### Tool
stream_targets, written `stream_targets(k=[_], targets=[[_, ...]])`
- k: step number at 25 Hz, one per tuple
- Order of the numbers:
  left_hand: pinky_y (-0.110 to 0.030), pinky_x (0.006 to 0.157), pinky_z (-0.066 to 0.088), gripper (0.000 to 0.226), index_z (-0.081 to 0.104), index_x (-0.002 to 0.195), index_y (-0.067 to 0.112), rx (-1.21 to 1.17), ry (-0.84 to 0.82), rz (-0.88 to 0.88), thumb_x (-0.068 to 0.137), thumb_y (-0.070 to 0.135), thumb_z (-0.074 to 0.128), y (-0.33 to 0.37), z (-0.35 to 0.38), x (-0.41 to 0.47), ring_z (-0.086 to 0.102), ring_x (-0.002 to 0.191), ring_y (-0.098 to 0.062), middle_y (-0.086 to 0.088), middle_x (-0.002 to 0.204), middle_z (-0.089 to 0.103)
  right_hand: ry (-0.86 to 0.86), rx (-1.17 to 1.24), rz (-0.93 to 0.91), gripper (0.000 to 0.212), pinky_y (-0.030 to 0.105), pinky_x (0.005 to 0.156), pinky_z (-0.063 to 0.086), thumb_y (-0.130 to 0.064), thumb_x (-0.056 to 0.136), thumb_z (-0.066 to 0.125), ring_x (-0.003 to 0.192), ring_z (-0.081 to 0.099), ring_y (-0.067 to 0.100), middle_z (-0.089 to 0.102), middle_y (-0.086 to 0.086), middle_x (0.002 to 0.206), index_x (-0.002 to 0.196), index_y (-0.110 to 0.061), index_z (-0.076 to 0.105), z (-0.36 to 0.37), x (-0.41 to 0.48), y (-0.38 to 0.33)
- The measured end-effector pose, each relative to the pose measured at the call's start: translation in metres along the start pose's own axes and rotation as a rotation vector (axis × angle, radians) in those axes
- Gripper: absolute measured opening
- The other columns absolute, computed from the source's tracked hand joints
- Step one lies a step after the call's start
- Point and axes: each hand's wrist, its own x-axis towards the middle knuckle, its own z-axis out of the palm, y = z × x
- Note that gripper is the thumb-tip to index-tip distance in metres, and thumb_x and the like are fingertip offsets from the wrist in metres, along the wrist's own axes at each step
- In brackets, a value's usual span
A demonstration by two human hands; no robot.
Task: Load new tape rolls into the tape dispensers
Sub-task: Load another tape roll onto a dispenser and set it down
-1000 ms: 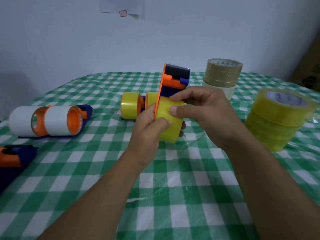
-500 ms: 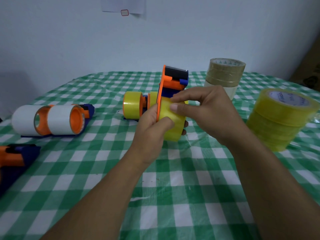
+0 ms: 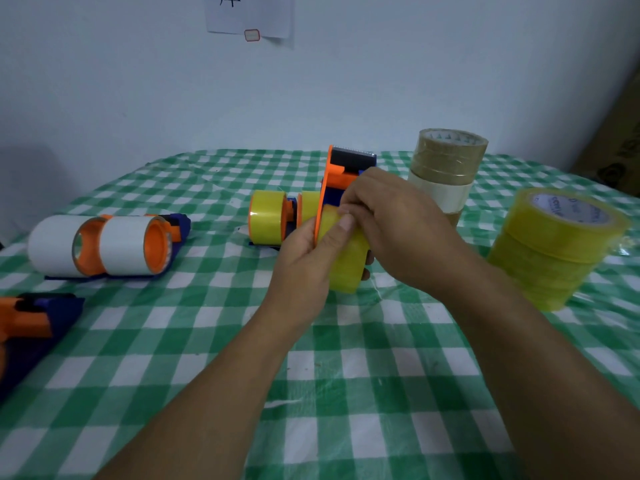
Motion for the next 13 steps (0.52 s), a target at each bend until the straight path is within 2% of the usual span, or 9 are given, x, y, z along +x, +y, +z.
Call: stream_targets(k=[4, 7, 10, 13], targets=[[-0.039, 0.063, 0.061, 0.021, 0.068, 0.104, 0.009, -0.018, 0.029, -0.052, 0.103, 0.017, 0.049, -0.001, 0.001, 0.003, 0.071, 0.073, -0.023, -0.007, 0.081, 0.074, -0.159, -0.054, 0.090, 0.020, 0.037, 0.068, 0.040, -0.023, 0.105, 0.047, 0.080, 0.056, 0.023, 0.061, 0.005, 0.093, 0.096, -0.010, 0.060, -0.010, 0.009, -0.002], [-0.037, 0.061, 0.061, 0.021, 0.067, 0.107, 0.005, -0.050, 0.006, -0.070, 0.101, 0.006, 0.046, -0.001, 0.001, 0.001, 0.071, 0.070, -0.022, -0.008, 0.081, 0.073, -0.186, -0.049, 0.142, 0.017, 0.039, 0.075, 0.050, -0.022, 0.106, 0.047, 0.084, 0.065, 0.024, 0.070, 0.000, 0.091, 0.098, -0.011, 0.059, -0.023, 0.019, -0.002], [-0.035, 0.061, 0.060, 0.023, 0.064, 0.115, 0.000, -0.077, -0.024, -0.064, 0.098, 0.000, 0.047, -0.002, 0.002, -0.001, 0.071, 0.073, -0.023, -0.014, 0.088, 0.071, -0.171, 0.100, 0.229, 0.016, 0.045, 0.080, 0.057, -0.016, 0.105, 0.048, 0.080, 0.070, 0.015, 0.071, -0.007, 0.085, 0.093, -0.013, 0.057, -0.033, 0.027, 0.001], [-0.034, 0.061, 0.059, 0.026, 0.066, 0.111, 0.002, -0.092, -0.029, -0.079, 0.089, 0.006, 0.052, -0.002, 0.002, -0.001, 0.071, 0.074, -0.024, -0.018, 0.089, 0.069, -0.231, 0.200, 0.330, 0.019, 0.044, 0.080, 0.060, -0.014, 0.105, 0.047, 0.075, 0.072, 0.013, 0.071, -0.003, 0.084, 0.088, -0.014, 0.057, -0.037, 0.034, 0.001]])
